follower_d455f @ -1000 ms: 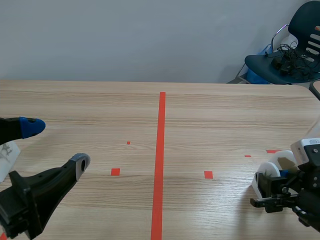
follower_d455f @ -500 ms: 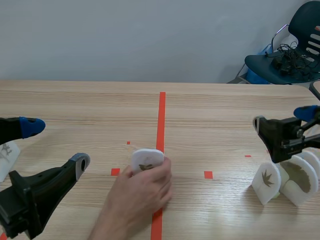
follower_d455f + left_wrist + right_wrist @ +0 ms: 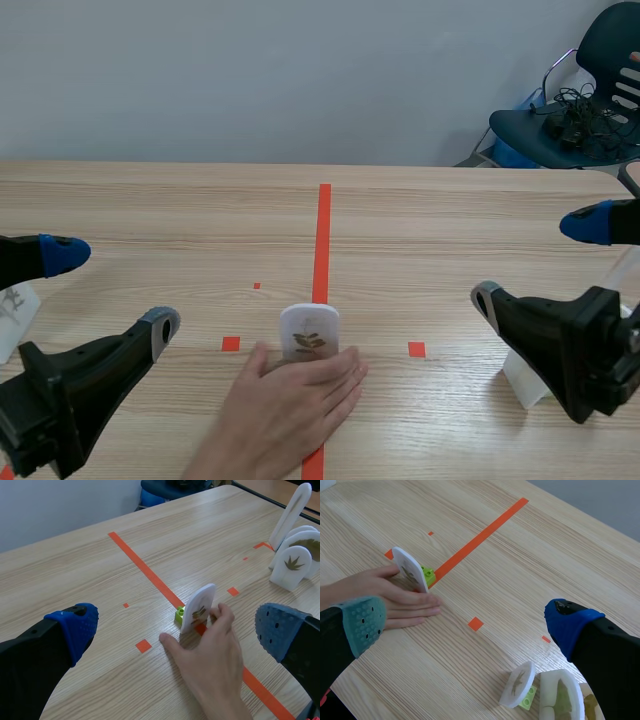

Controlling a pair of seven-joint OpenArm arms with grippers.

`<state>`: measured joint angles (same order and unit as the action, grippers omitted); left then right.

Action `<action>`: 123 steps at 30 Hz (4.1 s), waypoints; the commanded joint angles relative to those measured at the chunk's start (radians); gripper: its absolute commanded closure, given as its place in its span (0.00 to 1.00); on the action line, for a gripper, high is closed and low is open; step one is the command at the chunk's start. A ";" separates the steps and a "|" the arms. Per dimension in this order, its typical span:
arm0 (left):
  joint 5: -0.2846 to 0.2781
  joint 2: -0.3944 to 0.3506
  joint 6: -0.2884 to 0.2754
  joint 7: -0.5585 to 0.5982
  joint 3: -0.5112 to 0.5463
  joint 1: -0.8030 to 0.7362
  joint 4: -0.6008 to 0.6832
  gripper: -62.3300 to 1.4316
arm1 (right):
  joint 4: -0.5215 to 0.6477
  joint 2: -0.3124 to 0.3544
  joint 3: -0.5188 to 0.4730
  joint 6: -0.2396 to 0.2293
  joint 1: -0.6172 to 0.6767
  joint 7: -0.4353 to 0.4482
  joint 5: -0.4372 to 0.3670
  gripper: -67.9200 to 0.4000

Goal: Do the leaf sorting experiment

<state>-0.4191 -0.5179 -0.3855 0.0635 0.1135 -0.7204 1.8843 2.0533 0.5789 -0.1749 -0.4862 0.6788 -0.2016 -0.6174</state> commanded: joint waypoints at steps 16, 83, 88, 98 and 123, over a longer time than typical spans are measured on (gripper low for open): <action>-0.006 0.005 -0.002 0.014 -0.002 -0.002 0.007 0.00 | -0.014 -0.003 -0.001 0.006 -0.023 0.031 -0.008 0.00; 0.039 0.165 -0.093 0.120 -0.095 0.307 -0.473 0.91 | -0.014 -0.009 -0.001 0.007 -0.022 0.024 0.004 0.00; 0.030 0.190 -0.035 0.127 0.058 0.271 -0.527 0.91 | -0.014 -0.009 -0.001 0.007 -0.022 0.024 0.004 0.00; 0.011 0.190 0.088 0.165 0.089 0.406 -0.734 0.91 | -0.014 -0.021 -0.001 0.007 -0.023 0.024 0.004 0.00; -0.307 0.071 -0.311 -0.018 0.395 0.183 -0.377 0.00 | -0.014 -0.039 -0.001 0.007 -0.023 0.023 0.004 0.00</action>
<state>-0.7261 -0.4522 -0.6945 0.0338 0.5289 -0.5186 1.4914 2.0392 0.5320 -0.1749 -0.4835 0.6731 -0.1860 -0.6094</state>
